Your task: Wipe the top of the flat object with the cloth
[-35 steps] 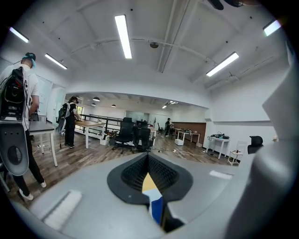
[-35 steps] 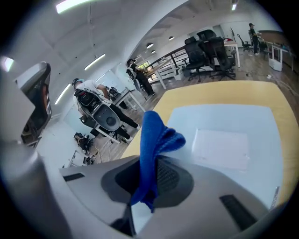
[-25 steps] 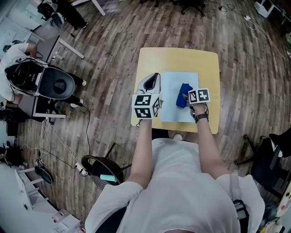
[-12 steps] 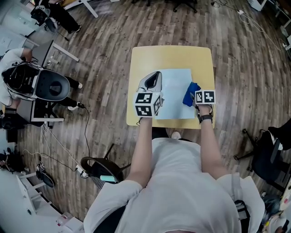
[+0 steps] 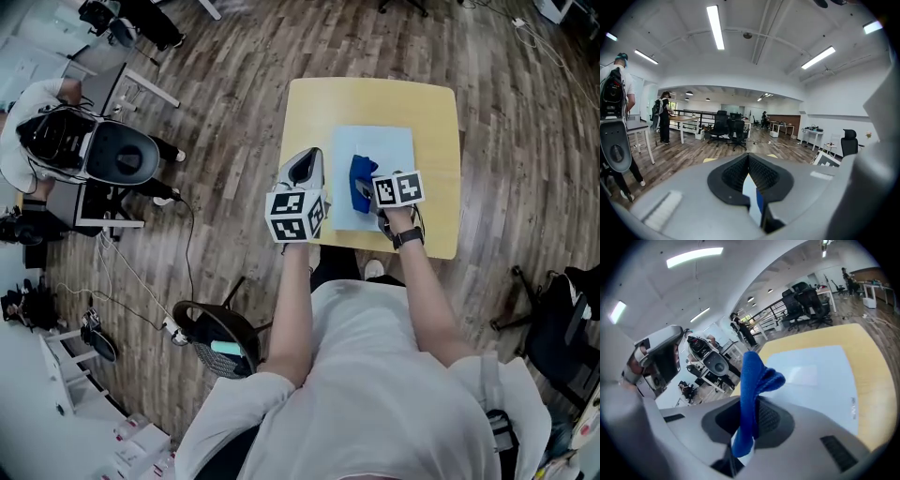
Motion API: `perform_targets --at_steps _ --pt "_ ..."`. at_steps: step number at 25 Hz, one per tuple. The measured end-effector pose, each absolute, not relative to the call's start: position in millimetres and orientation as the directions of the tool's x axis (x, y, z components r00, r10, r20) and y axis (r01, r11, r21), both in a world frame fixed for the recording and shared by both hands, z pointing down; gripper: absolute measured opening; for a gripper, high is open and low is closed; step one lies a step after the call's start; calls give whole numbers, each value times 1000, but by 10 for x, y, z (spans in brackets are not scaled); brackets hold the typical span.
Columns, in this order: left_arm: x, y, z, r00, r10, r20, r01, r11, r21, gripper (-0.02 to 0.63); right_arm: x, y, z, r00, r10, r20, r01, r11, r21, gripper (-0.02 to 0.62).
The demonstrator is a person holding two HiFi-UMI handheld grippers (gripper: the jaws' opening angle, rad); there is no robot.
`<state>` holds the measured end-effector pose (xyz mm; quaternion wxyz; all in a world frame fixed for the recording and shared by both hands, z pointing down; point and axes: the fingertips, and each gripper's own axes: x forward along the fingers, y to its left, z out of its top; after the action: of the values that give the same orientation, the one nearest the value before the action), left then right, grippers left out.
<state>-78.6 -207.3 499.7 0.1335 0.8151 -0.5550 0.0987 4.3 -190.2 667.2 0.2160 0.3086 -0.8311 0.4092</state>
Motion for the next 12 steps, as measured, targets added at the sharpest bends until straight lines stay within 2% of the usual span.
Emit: perform_targets --at_steps 7,12 --pt "-1173 -1735 5073 306 -890 338 -950 -308 50 9 -816 -1685 6899 -780 -193 595 -593 531 -605 58" --pt "-1448 -1656 5089 269 -900 344 -962 -271 43 9 -988 -1675 7071 -742 -178 646 -622 543 -565 58"
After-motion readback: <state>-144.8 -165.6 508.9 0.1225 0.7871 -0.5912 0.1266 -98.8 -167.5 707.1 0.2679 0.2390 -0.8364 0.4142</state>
